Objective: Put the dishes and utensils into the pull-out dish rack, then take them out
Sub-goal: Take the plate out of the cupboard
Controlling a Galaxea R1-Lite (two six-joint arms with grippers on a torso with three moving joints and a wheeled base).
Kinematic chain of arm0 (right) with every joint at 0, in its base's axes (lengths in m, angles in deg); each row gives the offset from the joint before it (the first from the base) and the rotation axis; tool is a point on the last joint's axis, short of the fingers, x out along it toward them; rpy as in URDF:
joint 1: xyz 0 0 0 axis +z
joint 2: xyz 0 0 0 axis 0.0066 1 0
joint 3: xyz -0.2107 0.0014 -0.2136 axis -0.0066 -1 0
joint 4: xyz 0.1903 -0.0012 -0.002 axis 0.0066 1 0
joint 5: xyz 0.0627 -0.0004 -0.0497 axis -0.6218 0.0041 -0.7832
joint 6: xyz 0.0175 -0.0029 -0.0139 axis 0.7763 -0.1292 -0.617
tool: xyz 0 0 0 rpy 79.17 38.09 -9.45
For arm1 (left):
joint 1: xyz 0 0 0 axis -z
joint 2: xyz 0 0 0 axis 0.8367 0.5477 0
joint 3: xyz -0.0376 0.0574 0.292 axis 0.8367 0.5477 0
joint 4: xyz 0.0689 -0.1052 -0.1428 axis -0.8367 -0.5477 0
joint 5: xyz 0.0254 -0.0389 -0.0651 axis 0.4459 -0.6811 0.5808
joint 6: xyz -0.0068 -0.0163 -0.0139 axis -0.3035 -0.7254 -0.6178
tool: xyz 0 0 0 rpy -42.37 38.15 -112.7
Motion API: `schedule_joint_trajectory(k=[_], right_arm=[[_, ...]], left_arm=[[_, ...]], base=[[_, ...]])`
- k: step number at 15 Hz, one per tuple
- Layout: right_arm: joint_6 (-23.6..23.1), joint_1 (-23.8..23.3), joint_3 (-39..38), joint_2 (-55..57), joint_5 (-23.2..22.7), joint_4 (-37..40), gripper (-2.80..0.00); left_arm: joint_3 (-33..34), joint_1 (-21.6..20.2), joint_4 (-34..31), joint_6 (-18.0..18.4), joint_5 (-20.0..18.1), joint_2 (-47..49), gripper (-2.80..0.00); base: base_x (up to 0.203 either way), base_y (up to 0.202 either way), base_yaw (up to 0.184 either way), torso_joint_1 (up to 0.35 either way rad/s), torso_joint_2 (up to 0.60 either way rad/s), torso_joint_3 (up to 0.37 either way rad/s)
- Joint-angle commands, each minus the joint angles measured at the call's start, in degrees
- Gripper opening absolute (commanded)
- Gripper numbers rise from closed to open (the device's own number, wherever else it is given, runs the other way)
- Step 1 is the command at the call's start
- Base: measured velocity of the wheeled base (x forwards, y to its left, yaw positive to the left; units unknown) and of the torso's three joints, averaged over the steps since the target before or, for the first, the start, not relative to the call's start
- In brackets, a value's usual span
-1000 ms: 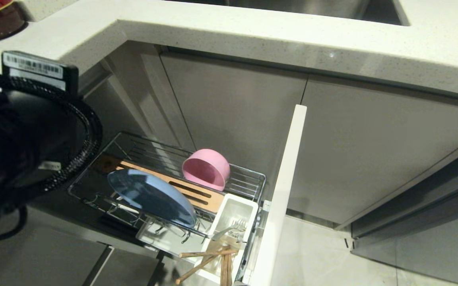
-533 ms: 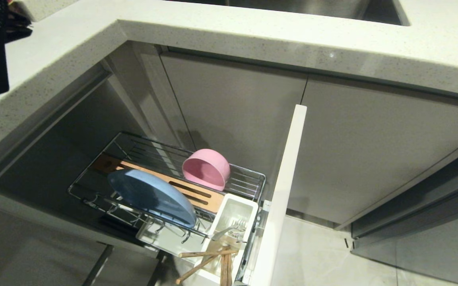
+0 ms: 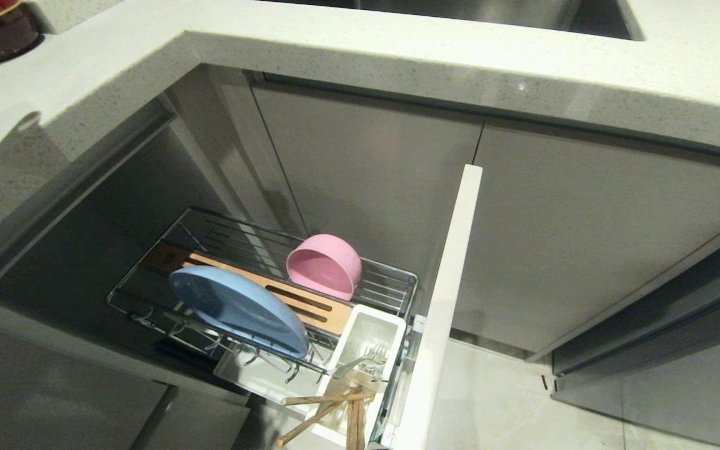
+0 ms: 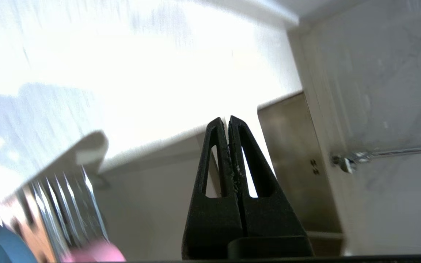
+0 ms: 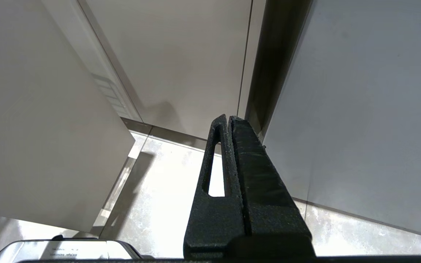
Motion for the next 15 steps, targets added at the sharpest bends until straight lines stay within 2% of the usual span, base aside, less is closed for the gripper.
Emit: schedule_joint_trajectory(k=[1,3,5,8,9,11,12,15], right_arm=[[0.0,0.0,-1.5,0.0,0.0,0.0,-2.80],[0.0,0.0,-1.5,0.0,0.0,0.0,-2.80],[0.0,0.0,-1.5,0.0,0.0,0.0,-2.80],[0.0,0.0,-1.5,0.0,0.0,0.0,-2.80],[0.0,0.0,-1.5,0.0,0.0,0.0,-2.80],[0.0,0.0,-1.5,0.0,0.0,-0.1,-2.80],[0.0,0.0,-1.5,0.0,0.0,0.0,-2.80],[0.0,0.0,-1.5,0.0,0.0,-0.1,-2.80]], left_arm=[[-0.1,-10.4,-0.1,4.2,-8.1,-4.8,-2.80],[-0.1,-18.7,-0.3,8.7,-19.2,-9.7,-2.80],[0.1,-25.5,-2.2,13.1,-25.8,-13.9,-2.80],[0.2,-37.2,-6.6,15.1,-36.6,-19.4,-2.80],[0.3,-41.0,-9.3,15.4,-41.9,-22.1,-2.80],[0.9,-44.5,-16.2,18.4,-50.7,-28.4,-2.80],[2.1,-46.9,-20.2,22.0,-54.1,-31.8,-2.80],[7.2,-48.9,-28.7,27.9,-60.9,-42.1,-2.80]], base=[[0.000,0.000,0.000,0.000,0.00,0.000],[0.000,0.000,0.000,0.000,0.00,0.000],[0.000,0.000,0.000,0.000,0.00,0.000],[0.000,0.000,0.000,0.000,0.00,0.000],[0.000,0.000,0.000,0.000,0.00,0.000],[0.000,0.000,0.000,0.000,0.00,0.000],[0.000,0.000,0.000,0.000,0.00,0.000],[0.000,0.000,0.000,0.000,0.00,0.000]])
